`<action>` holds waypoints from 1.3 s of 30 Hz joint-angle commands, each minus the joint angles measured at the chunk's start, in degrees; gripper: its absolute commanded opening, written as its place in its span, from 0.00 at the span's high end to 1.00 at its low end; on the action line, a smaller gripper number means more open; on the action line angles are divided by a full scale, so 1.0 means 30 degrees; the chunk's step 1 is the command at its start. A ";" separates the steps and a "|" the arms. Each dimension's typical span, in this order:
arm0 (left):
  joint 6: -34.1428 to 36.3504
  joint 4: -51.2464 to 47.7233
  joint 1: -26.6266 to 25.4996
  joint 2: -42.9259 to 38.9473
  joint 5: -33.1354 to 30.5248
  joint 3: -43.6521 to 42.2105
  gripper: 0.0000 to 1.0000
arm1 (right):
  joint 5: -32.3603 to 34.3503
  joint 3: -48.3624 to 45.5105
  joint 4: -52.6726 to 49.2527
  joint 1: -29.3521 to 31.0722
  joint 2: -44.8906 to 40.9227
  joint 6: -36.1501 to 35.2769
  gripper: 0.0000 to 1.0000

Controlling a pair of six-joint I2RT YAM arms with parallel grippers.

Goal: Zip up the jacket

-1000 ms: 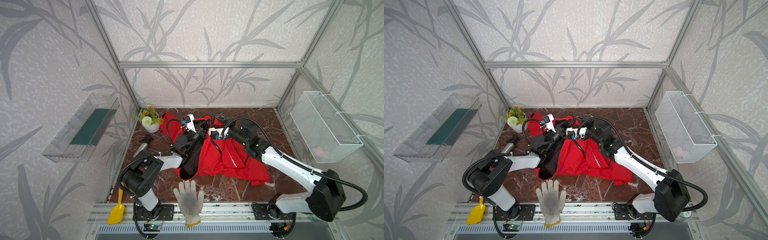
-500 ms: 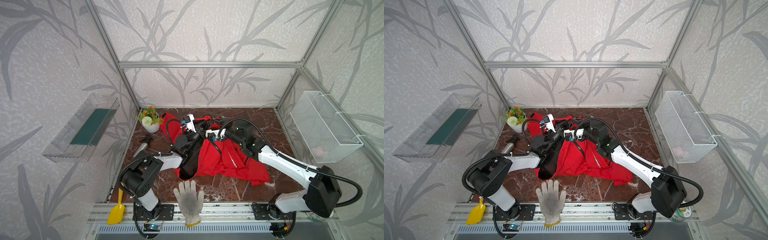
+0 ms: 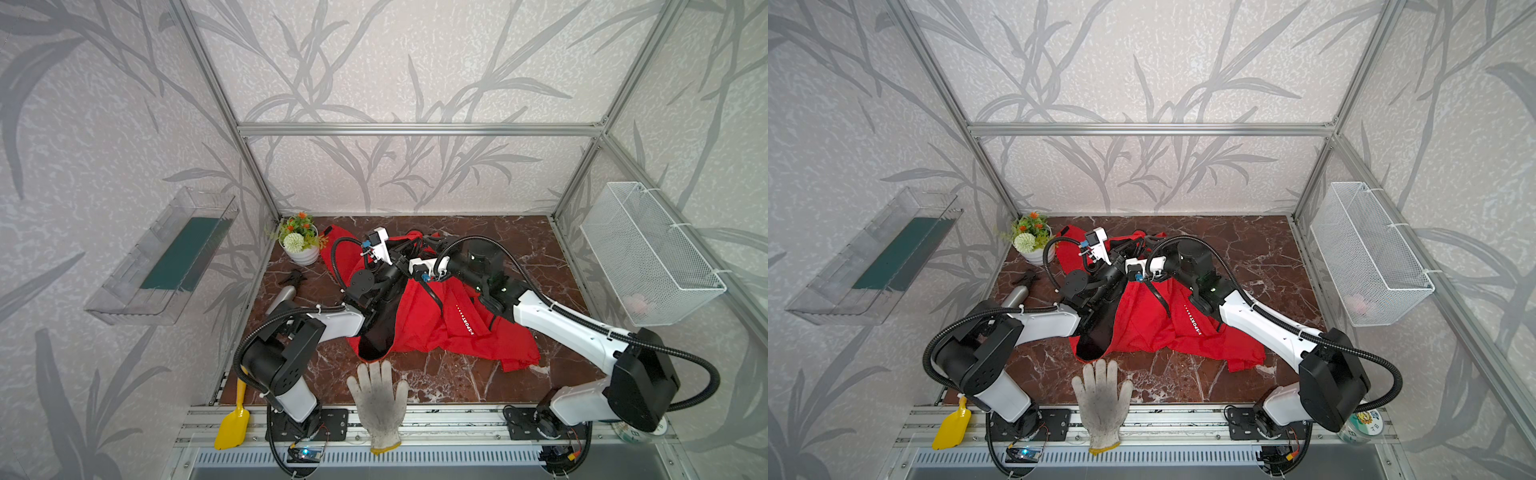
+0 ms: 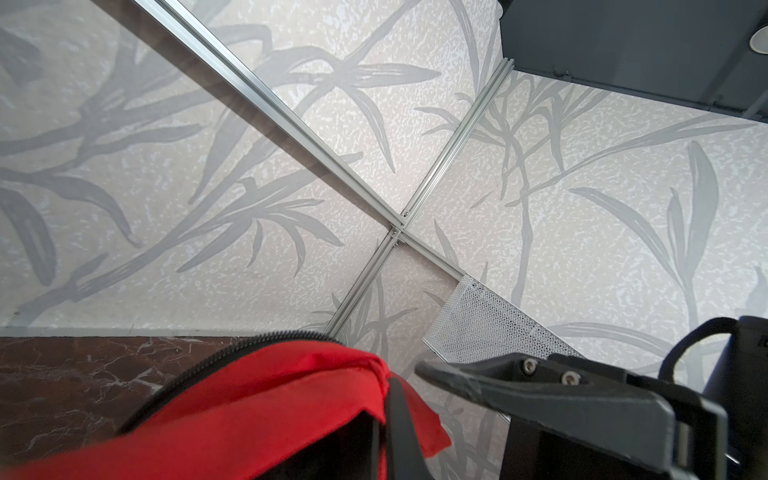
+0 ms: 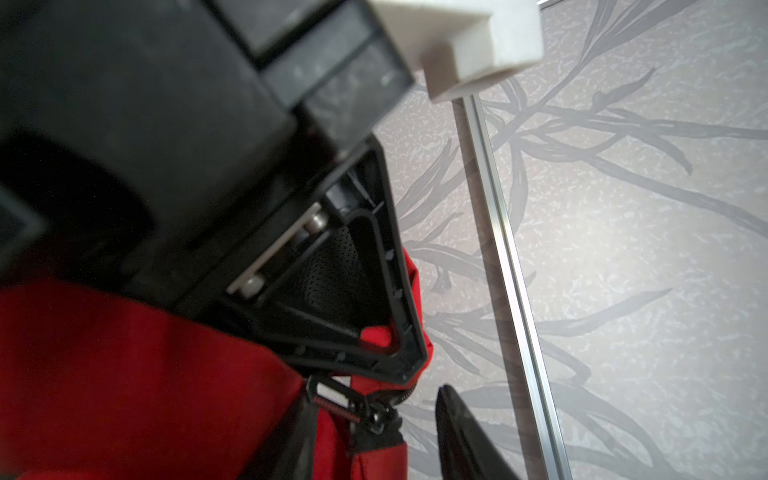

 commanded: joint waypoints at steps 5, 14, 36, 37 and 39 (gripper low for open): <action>-0.0152 0.0489 0.0053 -0.0679 -0.0022 0.0076 1.00 | 0.0075 0.0804 0.0352 0.0080 -0.0035 0.0350 0.59; -0.0141 0.0506 0.0040 -0.0722 -0.0035 0.0049 1.00 | 0.0023 0.0912 -0.0012 0.0131 0.0009 0.0413 0.75; 0.0420 -0.1915 0.0041 -0.3185 0.0458 -0.1087 1.00 | 0.0341 0.1921 -0.2309 -0.0295 -0.0764 0.9304 1.00; 0.0495 -0.2345 0.0021 -0.3457 0.0514 -0.1176 1.00 | 0.0333 0.1849 -0.2108 -0.0299 -0.0837 0.9847 1.00; 0.0671 -0.3126 0.0003 -0.4104 0.0519 -0.1528 1.00 | 0.0339 0.1540 -0.1264 -0.0308 -0.1084 1.0801 1.00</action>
